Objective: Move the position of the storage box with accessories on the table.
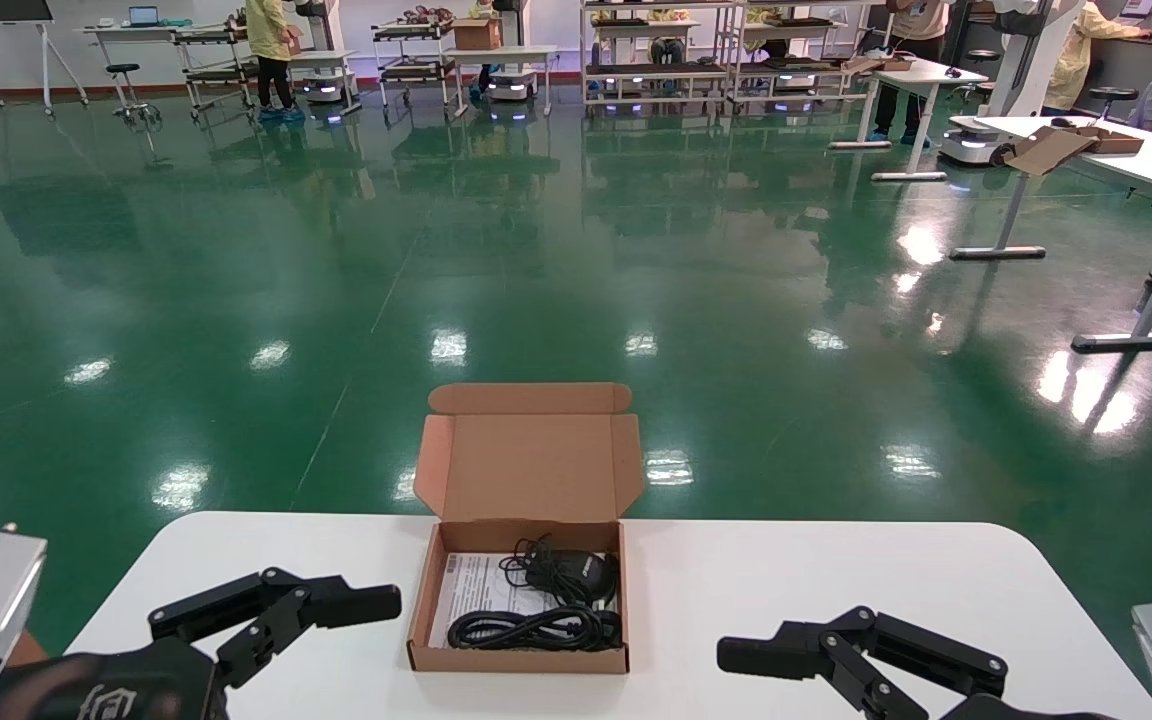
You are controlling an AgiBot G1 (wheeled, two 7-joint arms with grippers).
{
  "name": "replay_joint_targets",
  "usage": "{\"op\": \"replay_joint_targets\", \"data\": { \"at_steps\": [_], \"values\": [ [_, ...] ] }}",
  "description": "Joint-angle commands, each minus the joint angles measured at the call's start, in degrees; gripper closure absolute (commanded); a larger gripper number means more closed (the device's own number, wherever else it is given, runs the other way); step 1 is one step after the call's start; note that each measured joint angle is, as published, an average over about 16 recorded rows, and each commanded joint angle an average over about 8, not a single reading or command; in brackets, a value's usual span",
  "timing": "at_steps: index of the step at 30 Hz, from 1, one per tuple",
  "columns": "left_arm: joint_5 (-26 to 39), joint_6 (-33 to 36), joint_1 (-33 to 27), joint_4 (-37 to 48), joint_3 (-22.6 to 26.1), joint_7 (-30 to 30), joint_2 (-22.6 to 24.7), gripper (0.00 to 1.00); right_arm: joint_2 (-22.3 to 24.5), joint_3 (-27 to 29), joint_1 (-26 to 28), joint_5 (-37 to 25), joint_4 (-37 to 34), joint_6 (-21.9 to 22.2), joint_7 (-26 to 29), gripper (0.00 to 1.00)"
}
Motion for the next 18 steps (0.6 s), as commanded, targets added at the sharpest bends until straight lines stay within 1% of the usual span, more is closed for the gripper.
{"op": "replay_joint_targets", "data": {
  "at_steps": [1,13,16,18],
  "values": [
    [0.0,0.0,0.0,0.0,0.0,0.0,0.0,0.0,0.0,0.0,0.0,0.0,0.0,0.0,0.0,0.0],
    [0.0,0.0,0.0,0.0,0.0,0.0,0.0,0.0,0.0,0.0,0.1,-0.2,-0.1,0.1,-0.1,0.0],
    [0.0,0.0,0.0,0.0,0.0,0.0,0.0,0.0,-0.3,-0.3,1.7,-1.4,-0.7,0.5,0.1,0.0],
    [0.0,0.0,0.0,0.0,0.0,0.0,0.0,0.0,-0.9,-0.9,3.9,-3.0,-1.7,0.8,0.7,0.0]
  ]
}}
